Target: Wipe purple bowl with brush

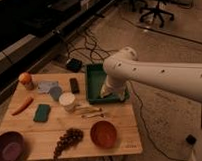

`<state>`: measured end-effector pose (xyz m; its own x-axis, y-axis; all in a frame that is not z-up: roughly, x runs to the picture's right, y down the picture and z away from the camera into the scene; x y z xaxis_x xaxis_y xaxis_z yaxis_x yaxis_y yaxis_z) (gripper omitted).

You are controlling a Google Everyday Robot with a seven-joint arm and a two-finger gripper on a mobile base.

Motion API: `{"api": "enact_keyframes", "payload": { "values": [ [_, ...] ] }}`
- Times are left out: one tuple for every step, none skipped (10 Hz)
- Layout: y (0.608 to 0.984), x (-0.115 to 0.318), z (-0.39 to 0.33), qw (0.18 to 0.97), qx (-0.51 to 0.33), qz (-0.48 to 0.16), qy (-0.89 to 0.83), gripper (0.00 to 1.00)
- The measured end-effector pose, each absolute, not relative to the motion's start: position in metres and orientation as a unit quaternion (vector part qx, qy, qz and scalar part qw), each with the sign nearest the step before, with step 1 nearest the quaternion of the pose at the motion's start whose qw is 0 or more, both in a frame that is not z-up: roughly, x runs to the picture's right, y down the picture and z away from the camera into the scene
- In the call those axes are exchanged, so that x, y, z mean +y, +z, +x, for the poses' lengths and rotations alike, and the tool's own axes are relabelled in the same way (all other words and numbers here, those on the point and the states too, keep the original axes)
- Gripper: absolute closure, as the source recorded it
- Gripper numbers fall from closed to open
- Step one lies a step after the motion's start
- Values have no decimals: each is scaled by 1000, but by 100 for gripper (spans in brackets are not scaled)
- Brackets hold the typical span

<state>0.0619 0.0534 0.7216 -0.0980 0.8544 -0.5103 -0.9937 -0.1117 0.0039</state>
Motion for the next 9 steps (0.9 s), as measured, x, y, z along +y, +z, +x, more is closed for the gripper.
{"api": "enact_keyframes", "payload": {
  "values": [
    [727,51,66,641,172,-202,721,35],
    [739,45,74,633,159,-216,726,35],
    [753,37,84,626,149,-227,731,35],
    [769,28,93,621,140,-236,735,35],
    [783,20,97,618,132,-244,736,35],
    [803,11,101,615,125,-255,736,35],
    [821,7,105,610,121,-265,736,35],
    [835,6,107,608,123,-272,736,35],
    [853,6,98,607,124,-283,732,35]
  ]
}}
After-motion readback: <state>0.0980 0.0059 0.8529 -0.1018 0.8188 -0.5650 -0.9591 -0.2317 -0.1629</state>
